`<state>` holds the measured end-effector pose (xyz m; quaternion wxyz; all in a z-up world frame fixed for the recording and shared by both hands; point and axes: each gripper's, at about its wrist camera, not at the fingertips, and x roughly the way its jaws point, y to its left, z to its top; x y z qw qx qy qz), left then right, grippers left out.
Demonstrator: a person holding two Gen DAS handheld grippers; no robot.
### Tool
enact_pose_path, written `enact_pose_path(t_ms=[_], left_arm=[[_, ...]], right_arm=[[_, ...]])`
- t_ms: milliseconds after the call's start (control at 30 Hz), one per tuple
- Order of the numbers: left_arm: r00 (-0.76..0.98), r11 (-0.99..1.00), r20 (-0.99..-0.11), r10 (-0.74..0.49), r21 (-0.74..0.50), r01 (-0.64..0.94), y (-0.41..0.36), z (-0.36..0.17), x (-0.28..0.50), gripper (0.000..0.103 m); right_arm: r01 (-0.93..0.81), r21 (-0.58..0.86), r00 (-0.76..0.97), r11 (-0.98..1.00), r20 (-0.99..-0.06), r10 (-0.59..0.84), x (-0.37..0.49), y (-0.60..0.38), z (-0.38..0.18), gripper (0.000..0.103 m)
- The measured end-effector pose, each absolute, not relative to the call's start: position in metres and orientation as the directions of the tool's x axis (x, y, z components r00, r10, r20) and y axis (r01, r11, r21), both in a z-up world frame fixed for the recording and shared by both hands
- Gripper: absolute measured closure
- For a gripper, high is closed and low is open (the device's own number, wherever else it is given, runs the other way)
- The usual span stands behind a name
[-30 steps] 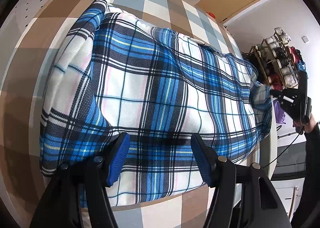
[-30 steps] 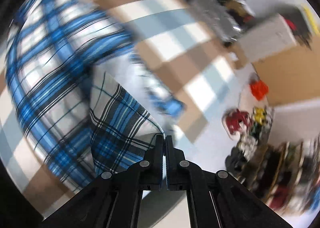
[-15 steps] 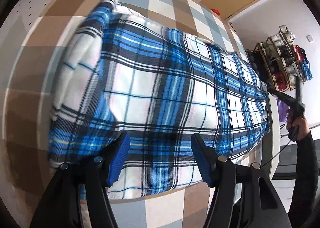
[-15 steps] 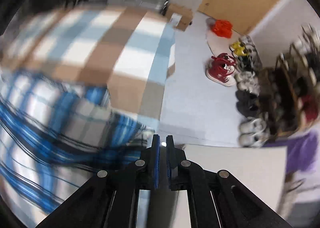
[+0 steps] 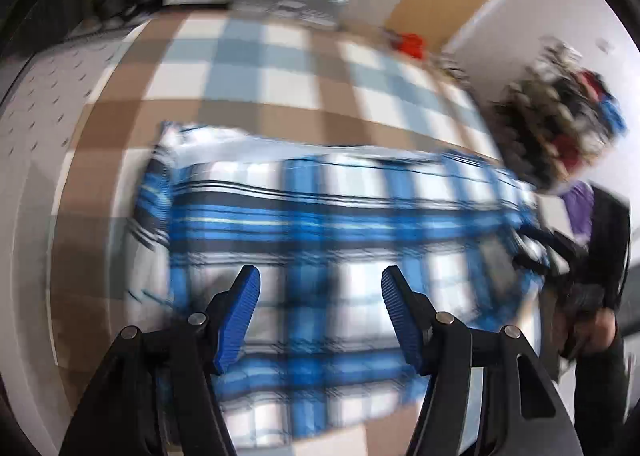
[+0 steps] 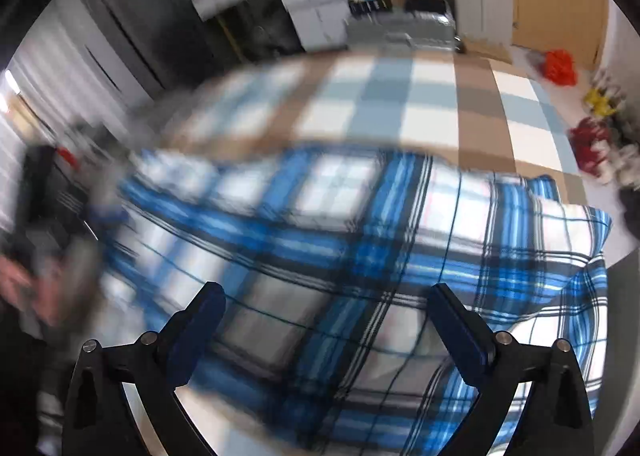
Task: Fold large clothes
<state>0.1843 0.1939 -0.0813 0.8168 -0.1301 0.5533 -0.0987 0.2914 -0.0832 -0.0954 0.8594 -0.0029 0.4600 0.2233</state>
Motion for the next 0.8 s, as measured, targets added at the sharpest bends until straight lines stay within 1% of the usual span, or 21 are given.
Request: enact_pose_path(t_ms=[33, 67, 100, 167, 233, 300, 333, 367, 433, 467, 533, 567, 633, 700, 733, 767, 800], left_arm=[[0.343, 0.943, -0.888, -0.307, -0.333, -0.019, 0.202, -0.094, 0.192, 0.045], [0.339, 0.933, -0.88, -0.332, -0.36, -0.023, 0.207, -0.103, 0.196, 0.047], [0.333, 0.922, -0.874, -0.353, -0.386, -0.038, 0.214, -0.111, 0.2, 0.054], [0.348, 0.907, -0.862, -0.367, -0.414, -0.069, 0.223, -0.114, 0.2, 0.058], [0.349, 0.892, -0.853, -0.389, -0.443, -0.087, 0.231, -0.113, 0.199, 0.062], [0.352, 0.904, -0.866, -0.356, -0.415, -0.106, 0.233, -0.106, 0.191, 0.064], [0.358, 0.917, -0.876, -0.324, -0.383, -0.108, 0.231, -0.099, 0.183, 0.064], [0.379, 0.924, -0.871, -0.314, -0.371, -0.088, 0.225, -0.089, 0.173, 0.064], [0.396, 0.919, -0.844, -0.361, -0.395, -0.005, 0.208, -0.074, 0.151, 0.063], [0.39, 0.913, -0.835, -0.387, -0.405, 0.038, 0.194, -0.07, 0.143, 0.063], [0.366, 0.899, -0.824, -0.433, -0.421, 0.117, 0.165, -0.068, 0.136, 0.06], [0.343, 0.897, -0.829, -0.442, -0.416, 0.15, 0.151, -0.073, 0.137, 0.057], [0.29, 0.921, -0.875, -0.387, -0.355, 0.16, 0.127, -0.093, 0.142, 0.057], [0.238, 0.941, -0.911, -0.336, -0.317, 0.117, 0.122, -0.12, 0.148, 0.057], [0.214, 0.94, -0.915, -0.342, -0.334, 0.074, 0.126, -0.134, 0.151, 0.059], [0.264, 0.928, -0.89, -0.371, -0.365, 0.074, 0.132, -0.13, 0.151, 0.056], [0.25, 0.944, -0.911, -0.327, -0.325, 0.049, 0.137, -0.132, 0.153, 0.061]], right_arm=[[-0.374, 0.14, 0.487, 0.917, -0.811, 0.323, 0.291, -0.078, -0.106, 0.001], [-0.352, 0.065, 0.482, 0.934, -0.842, 0.24, 0.293, -0.071, -0.12, 0.001], [-0.336, 0.077, 0.433, 0.939, -0.872, 0.226, 0.3, -0.069, -0.139, 0.001], [-0.334, 0.04, 0.486, 0.942, -0.849, 0.209, 0.296, -0.067, -0.144, 0.0], [-0.317, 0.072, 0.471, 0.946, -0.854, 0.223, 0.3, -0.07, -0.144, 0.0], [-0.289, 0.143, 0.468, 0.946, -0.841, 0.271, 0.299, -0.085, -0.136, 0.0], [-0.28, 0.151, 0.489, 0.948, -0.828, 0.276, 0.297, -0.093, -0.128, 0.0], [-0.279, 0.155, 0.525, 0.948, -0.802, 0.286, 0.291, -0.103, -0.119, 0.0], [-0.276, 0.146, 0.567, 0.95, -0.774, 0.283, 0.278, -0.111, -0.108, 0.0], [-0.287, 0.164, 0.574, 0.944, -0.76, 0.306, 0.27, -0.114, -0.105, 0.0], [-0.334, 0.212, 0.541, 0.918, -0.755, 0.371, 0.261, -0.106, -0.103, 0.0], [-0.373, 0.211, 0.53, 0.903, -0.751, 0.394, 0.255, -0.092, -0.102, 0.0], [-0.421, 0.115, 0.553, 0.9, -0.754, 0.355, 0.24, -0.067, -0.101, 0.0], [-0.462, -0.129, 0.57, 0.878, -0.801, 0.182, 0.23, -0.028, -0.124, 0.0], [-0.462, -0.191, 0.577, 0.866, -0.806, 0.13, 0.229, -0.02, -0.135, 0.0], [-0.455, -0.208, 0.582, 0.866, -0.805, 0.112, 0.229, -0.019, -0.145, 0.0], [-0.436, -0.14, 0.567, 0.889, -0.81, 0.15, 0.234, -0.027, -0.145, 0.0]])
